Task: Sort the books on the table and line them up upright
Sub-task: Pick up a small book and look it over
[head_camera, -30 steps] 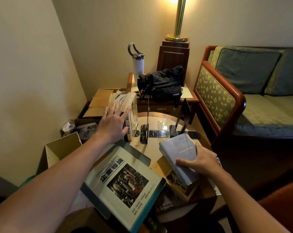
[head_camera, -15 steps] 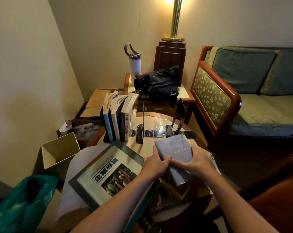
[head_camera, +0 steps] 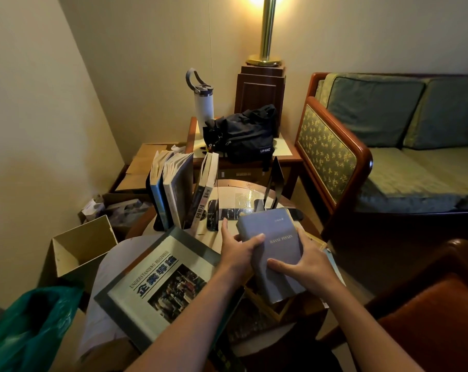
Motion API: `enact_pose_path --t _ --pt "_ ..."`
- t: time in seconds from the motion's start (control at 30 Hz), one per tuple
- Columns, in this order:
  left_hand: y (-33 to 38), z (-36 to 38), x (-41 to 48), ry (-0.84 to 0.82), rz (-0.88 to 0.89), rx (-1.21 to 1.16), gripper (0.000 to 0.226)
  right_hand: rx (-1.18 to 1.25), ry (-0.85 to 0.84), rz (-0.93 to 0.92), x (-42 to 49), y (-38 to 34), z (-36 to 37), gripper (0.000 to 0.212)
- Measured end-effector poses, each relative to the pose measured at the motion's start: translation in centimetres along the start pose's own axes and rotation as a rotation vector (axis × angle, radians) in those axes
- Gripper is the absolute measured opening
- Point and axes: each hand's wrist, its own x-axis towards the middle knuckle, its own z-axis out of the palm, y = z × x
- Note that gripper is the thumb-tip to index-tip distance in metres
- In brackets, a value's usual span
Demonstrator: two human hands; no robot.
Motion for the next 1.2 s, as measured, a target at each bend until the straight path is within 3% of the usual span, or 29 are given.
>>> enact_pose_path --t 0.07,0.17,0.33,0.43,0.53,0.67,0.9,1.2 --pt "0.8 0.1 -0.4 -0.033 -0.022 -0.041 0.092 0.107 -0.020 -0.033 -0.7 -0.4 -0.8 0.125" --pt "2.4 0.6 -1.6 -0.142 -0.031 -0.164 0.055 0.262 0.000 -0.038 -1.2 -0.5 -1.5 0.126" --pt "4.2 1.8 -3.5 -0.247 0.087 -0.272 0.066 0.460 0.115 -0.076 -2.0 -2.3 -3.2 0.097" --pt "5.2 1.5 -4.3 -0.284 0.195 -0.277 0.068 0.482 0.136 -0.111 -2.1 -3.3 -3.8 0.093" --pt "5.0 0.8 -4.9 -0.280 0.251 -0.153 0.067 0.461 0.112 -0.114 -2.6 -3.8 -3.2 0.091" --pt "4.1 0.5 -5.5 -0.264 0.286 0.003 0.061 0.556 0.107 -0.084 -3.7 -4.5 -2.0 0.070" --pt "3.6 1.9 -5.9 -0.157 0.426 0.055 0.068 0.666 0.117 -0.020 -3.9 -4.9 -2.5 0.109" --pt "3.0 2.1 -5.8 -0.106 0.537 0.132 0.059 0.646 0.110 -0.066 -4.3 -5.4 -3.3 0.092"
